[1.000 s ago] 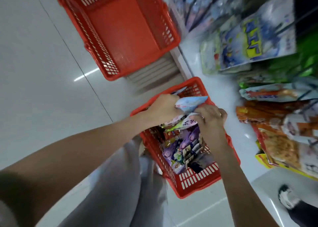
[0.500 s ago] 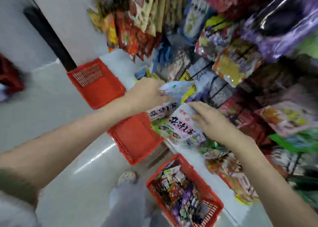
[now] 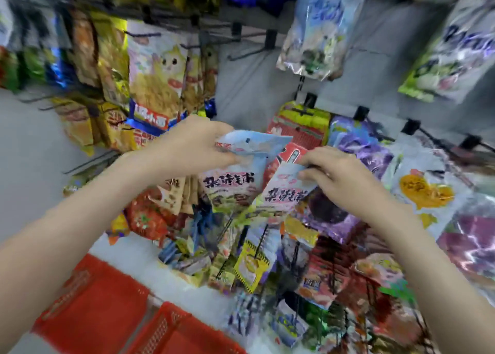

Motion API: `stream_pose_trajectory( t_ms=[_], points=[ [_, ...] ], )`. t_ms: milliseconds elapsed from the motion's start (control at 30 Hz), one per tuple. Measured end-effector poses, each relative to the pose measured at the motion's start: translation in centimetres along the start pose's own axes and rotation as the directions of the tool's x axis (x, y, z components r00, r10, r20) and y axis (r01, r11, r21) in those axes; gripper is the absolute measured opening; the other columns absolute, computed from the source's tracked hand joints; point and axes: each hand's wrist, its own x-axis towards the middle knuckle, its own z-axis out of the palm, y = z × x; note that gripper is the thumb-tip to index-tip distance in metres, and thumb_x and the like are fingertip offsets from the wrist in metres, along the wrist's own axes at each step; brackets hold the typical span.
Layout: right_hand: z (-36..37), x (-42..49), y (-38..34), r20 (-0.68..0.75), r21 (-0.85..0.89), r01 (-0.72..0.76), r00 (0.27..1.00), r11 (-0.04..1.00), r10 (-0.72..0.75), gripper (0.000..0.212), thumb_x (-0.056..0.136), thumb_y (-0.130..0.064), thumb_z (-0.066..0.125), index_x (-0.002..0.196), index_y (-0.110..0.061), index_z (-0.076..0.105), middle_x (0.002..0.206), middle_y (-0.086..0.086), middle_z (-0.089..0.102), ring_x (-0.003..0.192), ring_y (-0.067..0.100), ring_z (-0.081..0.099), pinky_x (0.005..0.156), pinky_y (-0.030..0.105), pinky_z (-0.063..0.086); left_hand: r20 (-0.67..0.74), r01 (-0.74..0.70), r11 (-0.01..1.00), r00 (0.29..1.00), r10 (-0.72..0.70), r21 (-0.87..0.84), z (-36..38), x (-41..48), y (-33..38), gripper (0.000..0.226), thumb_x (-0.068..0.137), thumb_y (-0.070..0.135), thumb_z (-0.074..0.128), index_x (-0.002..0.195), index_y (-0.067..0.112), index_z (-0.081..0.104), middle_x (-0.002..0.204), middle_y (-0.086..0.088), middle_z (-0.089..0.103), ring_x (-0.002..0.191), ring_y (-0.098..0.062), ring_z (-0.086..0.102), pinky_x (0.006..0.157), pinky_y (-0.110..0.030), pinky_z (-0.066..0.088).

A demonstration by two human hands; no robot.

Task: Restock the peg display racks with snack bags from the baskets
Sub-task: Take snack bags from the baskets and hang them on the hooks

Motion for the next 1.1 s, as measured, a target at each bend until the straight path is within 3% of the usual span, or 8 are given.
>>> stream_pose_trajectory(
  t_ms=[200,333,433,600,733,833,933,1100],
  points=[
    [-8.4,1.7,1.4,-0.313,0.058,-0.109,0.942,0.992,0.122,0.003,0.085,-0.008,0.061,0.083,-0.008,0.060,0.069,-0.004,0.052,0.069,0.004,0.040,0.061,0.022,0.029,-0.251,-0.158,0.969,0.962,0.107,-0.192,-5.8,3.9,4.2,0.068,0.073,0.043,0.076,0.126,0.007,0.054,0.122,0.008,0.052,0.107,0.001,0.047,0.073,-0.015,0.032],
    [-12.7,3.3,4.4,-0.447,0.137,-0.185,0.865,0.973,0.228,0.006,0.092,-0.001,0.051,0.091,-0.003,0.057,0.073,0.000,0.050,0.072,0.011,0.041,0.063,0.024,0.031,-0.415,-0.127,0.963,0.910,0.018,-0.236,-8.1,5.8,5.7,0.051,0.079,0.027,0.076,0.123,0.021,0.050,0.108,0.007,0.058,0.093,-0.011,0.055,0.068,-0.022,0.037],
    [-13.8,4.7,5.8,-0.534,0.187,-0.184,0.805,0.965,0.257,0.008,0.094,0.000,0.048,0.094,-0.004,0.055,0.076,0.004,0.050,0.069,0.010,0.038,0.061,0.013,0.032,-0.489,-0.112,0.957,0.872,-0.034,-0.267,-9.1,6.8,5.8,0.048,0.082,0.030,0.073,0.118,0.027,0.042,0.086,0.017,0.052,0.065,0.004,0.050,0.052,-0.015,0.035],
    [-14.1,6.5,8.2,-0.652,0.181,-0.238,0.697,0.954,0.298,0.014,0.094,-0.004,0.050,0.090,-0.017,0.052,0.074,-0.008,0.050,0.066,0.001,0.044,0.062,0.008,0.033,-0.577,-0.215,0.948,0.815,0.042,-0.234,-9.7,9.5,6.2,0.064,0.080,0.028,0.075,0.130,0.029,0.034,0.083,0.019,0.050,0.067,0.005,0.052,0.053,-0.016,0.035],
    [-13.9,8.7,10.4,-0.635,0.086,-0.337,0.707,0.937,0.313,0.013,0.093,-0.006,0.053,0.089,-0.019,0.056,0.082,-0.004,0.055,0.084,0.016,0.050,0.078,0.022,0.038,-0.541,-0.267,0.927,0.837,0.087,-0.265,-9.1,13.5,6.6,0.066,0.082,0.023,0.073,0.132,0.028,0.030,0.082,0.019,0.046,0.057,0.008,0.050,0.048,-0.009,0.034],
    [-13.1,10.1,11.3,-0.594,0.051,-0.434,0.711,0.899,0.377,0.010,0.093,-0.009,0.055,0.096,-0.012,0.064,0.091,0.003,0.057,0.092,0.022,0.052,0.087,0.040,0.040,-0.444,-0.270,0.917,0.888,0.120,-0.293,-7.7,16.9,6.5,0.053,0.083,0.025,0.073,0.119,0.028,0.033,0.093,0.007,0.060,0.072,-0.005,0.059,0.057,-0.019,0.046],
    [-13.1,10.0,10.5,-0.646,0.097,-0.445,0.653,0.890,0.396,0.014,0.093,-0.008,0.055,0.102,-0.006,0.065,0.094,0.001,0.059,0.090,0.017,0.053,0.080,0.026,0.038,-0.367,-0.274,0.917,0.917,0.157,-0.291,-6.3,19.1,6.7,0.052,0.082,0.026,0.073,0.120,0.022,0.037,0.102,-0.004,0.065,0.086,-0.022,0.063,0.072,-0.040,0.053],
    [-14.9,7.7,8.9,-0.777,0.082,-0.440,0.534,0.894,0.334,0.017,0.094,-0.011,0.056,0.109,-0.009,0.065,0.100,-0.002,0.059,0.090,0.008,0.054,0.078,0.017,0.038,-0.373,-0.312,0.899,0.909,0.188,-0.307,-4.9,20.7,7.6,0.050,0.081,0.031,0.074,0.112,0.021,0.036,0.095,-0.006,0.065,0.082,-0.024,0.062,0.067,-0.038,0.049]
  ],
)
